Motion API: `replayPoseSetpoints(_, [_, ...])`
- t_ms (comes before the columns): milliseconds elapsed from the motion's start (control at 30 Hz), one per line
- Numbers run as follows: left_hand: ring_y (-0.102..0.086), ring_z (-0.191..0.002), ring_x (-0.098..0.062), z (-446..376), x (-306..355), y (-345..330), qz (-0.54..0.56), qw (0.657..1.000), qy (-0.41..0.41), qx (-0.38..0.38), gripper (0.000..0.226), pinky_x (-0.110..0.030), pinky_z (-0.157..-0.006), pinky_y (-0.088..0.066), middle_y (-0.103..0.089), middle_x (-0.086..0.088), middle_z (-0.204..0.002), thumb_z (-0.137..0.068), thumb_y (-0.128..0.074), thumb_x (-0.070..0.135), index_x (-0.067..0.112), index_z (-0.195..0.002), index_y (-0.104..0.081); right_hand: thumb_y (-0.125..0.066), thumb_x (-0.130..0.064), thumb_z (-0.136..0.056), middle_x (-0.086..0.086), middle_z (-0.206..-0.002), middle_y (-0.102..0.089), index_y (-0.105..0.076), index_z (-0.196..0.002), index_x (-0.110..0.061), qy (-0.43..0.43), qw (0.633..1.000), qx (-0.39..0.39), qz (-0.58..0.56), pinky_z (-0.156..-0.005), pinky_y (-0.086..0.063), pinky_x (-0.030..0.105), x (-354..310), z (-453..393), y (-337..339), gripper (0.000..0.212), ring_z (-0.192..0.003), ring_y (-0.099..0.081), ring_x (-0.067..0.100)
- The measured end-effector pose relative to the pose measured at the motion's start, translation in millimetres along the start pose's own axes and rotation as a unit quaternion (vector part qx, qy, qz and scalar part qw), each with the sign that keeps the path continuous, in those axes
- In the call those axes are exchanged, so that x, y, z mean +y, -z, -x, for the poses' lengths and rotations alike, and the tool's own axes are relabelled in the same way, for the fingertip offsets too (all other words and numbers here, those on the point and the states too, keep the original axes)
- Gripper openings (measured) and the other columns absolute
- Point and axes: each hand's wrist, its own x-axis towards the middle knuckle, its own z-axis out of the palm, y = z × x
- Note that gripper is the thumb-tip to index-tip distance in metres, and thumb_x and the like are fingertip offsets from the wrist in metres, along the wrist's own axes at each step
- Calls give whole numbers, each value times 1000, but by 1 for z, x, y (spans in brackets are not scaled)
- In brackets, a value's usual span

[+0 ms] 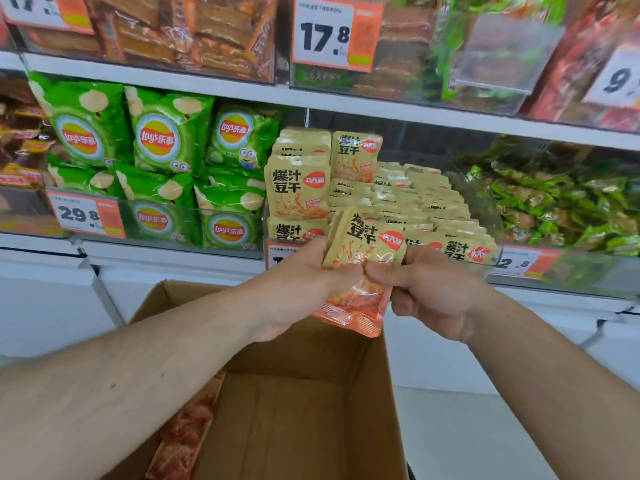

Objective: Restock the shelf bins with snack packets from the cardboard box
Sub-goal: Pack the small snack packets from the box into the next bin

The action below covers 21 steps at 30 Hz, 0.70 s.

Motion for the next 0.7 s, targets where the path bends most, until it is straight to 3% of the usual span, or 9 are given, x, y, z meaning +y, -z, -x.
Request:
replayPoseSetpoints(100, [-71,-96,-16,-15,20,-14,-27,999,-21,29,20,-37,-86,-58,-72,1,-110,-97,-59,26,26,-117,-60,-53,-2,-94,3,-68,-71,-65,-100,-2,27,995,27,-87,-42,-47,18,-17,9,19,13,-49,-64,8])
replayPoseSetpoints(233, [-62,-87,-8,-31,39,-26,-195,969,-111,106,23,-27,-75,-51,-59,14,-106,-96,-56,37,29,-117,-55,-65,-12,-86,-3,-50,-52,-59,-83,-13,55,979,165,-107,-33,-29,16,-33,10,58,6,-34,-39,5])
replayPoseSetpoints(267, [-58,-92,-4,-35,41,-27,-263,948,-140,113,27,-22,-76,-47,-55,17,-107,-96,-56,37,29,-122,-52,-67,-15,-85,-4,-50,-49,-58,-82,-16,65,974,198,-94,-35,-25,17,-37,8,68,10,-36,-33,5])
replayPoseSetpoints(333, [-49,-111,-5,-46,42,-28,-415,884,-180,122,42,-20,-93,-40,-49,13,-121,-94,-56,36,24,-134,-46,-65,-14,-89,-5,-50,-49,-56,-79,-17,93,963,243,-71,-40,-24,19,-47,3,83,15,-39,-31,7])
replayPoseSetpoints(400, [-33,-135,-17,-62,40,-26,-553,807,-168,119,62,-33,-113,-30,-39,2,-142,-90,-57,42,20,-143,-36,-65,-12,-92,-3,-54,-53,-59,-81,-15,123,953,275,-29,-45,-26,22,-57,-2,89,13,-42,-34,9])
replayPoseSetpoints(467, [-20,-143,-26,-76,40,-24,-630,761,-117,97,82,-42,-119,-23,-29,-6,-153,-85,-56,55,16,-150,-25,-66,-11,-91,4,-60,-55,-63,-85,-10,146,942,299,35,-45,-31,24,-64,-10,90,7,-43,-39,10])
replayPoseSetpoints(600, [-7,-149,-32,-105,45,-21,-684,727,-53,40,115,-46,-122,-15,-13,-11,-162,-74,-51,83,11,-155,-12,-70,-10,-89,-1,-62,-61,-68,-86,-11,184,914,329,149,-44,-41,21,-73,-33,88,3,-47,-50,10])
replayPoseSetpoints(700, [4,-151,-34,-124,51,-17,-697,717,-9,16,132,-49,-123,-7,2,-13,-165,-64,-55,90,14,-157,-1,-73,-13,-87,-6,-70,-66,-70,-90,-17,206,898,327,212,-48,-43,18,-76,-49,89,5,-55,-56,5])
